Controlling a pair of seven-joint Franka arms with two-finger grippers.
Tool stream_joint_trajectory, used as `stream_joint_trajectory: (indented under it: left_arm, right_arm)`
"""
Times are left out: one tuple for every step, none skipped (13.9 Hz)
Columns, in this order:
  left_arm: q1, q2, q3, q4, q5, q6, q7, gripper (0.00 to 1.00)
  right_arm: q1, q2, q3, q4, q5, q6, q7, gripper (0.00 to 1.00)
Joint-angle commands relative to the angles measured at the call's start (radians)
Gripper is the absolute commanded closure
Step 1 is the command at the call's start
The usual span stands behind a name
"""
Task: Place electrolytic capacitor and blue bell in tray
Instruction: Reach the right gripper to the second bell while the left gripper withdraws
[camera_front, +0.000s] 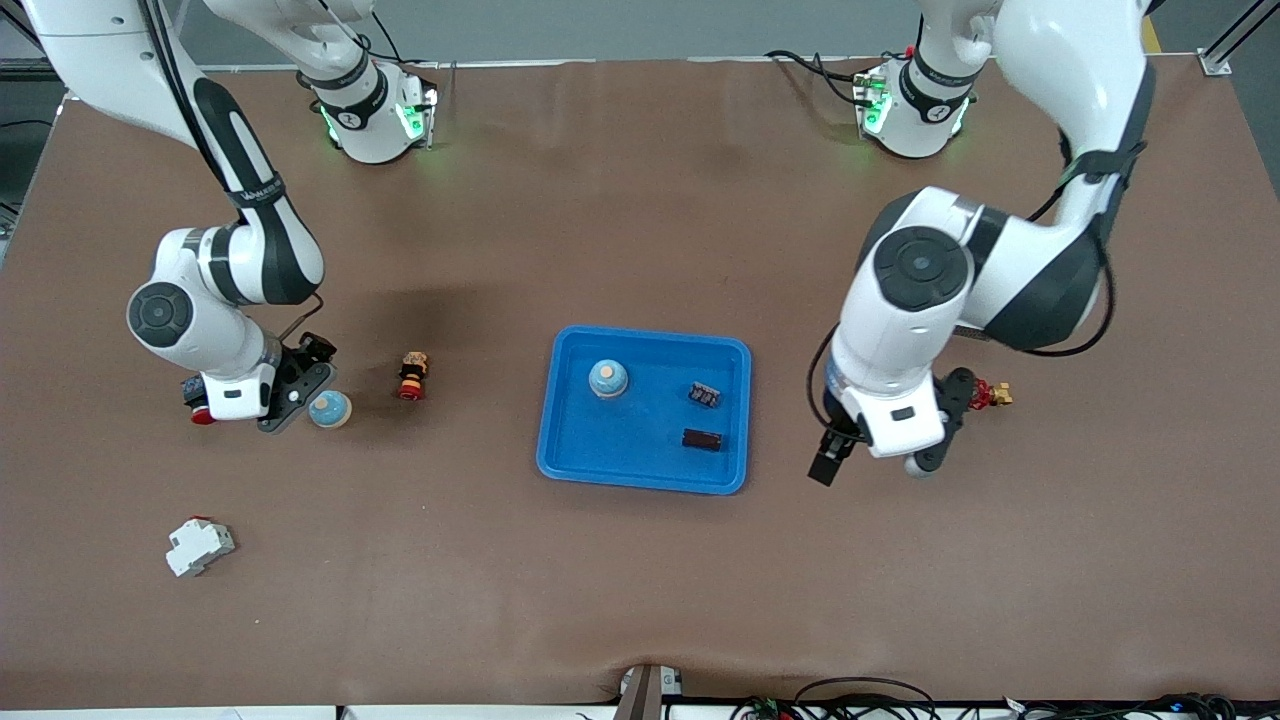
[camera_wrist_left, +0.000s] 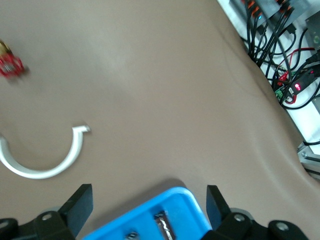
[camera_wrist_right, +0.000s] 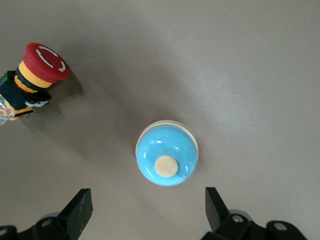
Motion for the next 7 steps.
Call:
stream_joint_trajectory:
  left_arm:
    - [0.048, -0.09, -0.004, -0.028, -0.042, -0.073, 0.196, 0.0]
    - [0.065, -0.112, -0.004, -0.028, -0.063, -0.095, 0.259, 0.0]
    - [0.089, -0.136, -0.004, -0.028, -0.08, -0.112, 0.309, 0.0]
    - [0.106, -0.162, -0.004, -0.028, -0.089, -0.135, 0.359, 0.0]
    - [0.123, -0.184, -0.004, -0.028, -0.091, -0.165, 0.414, 0.0]
    - [0.138, -0.207, -0.004, -0.028, -0.103, -0.202, 0.477, 0.0]
    - [0.163, -0.231, -0.004, -0.028, -0.118, -0.233, 0.536, 0.0]
  right_arm:
    - [-0.005, 0.035, 0.011, 0.023, -0.005, 0.002, -0.009, 0.0]
    - [-0.003, 0.038, 0.013, 0.032, -0.003, 0.002, -0.009, 0.0]
    - [-0.003, 0.044, 0.013, 0.036, -0.003, 0.002, -0.009, 0.0]
    - [-0.005, 0.064, 0.013, 0.056, -0.003, 0.002, -0.011, 0.0]
    - [-0.006, 0.09, 0.013, 0.079, -0.003, 0.001, -0.011, 0.0]
    - [-0.006, 0.098, 0.013, 0.089, -0.003, 0.001, -0.012, 0.0]
    - [-0.005, 0.103, 0.013, 0.09, -0.003, 0.002, -0.012, 0.0]
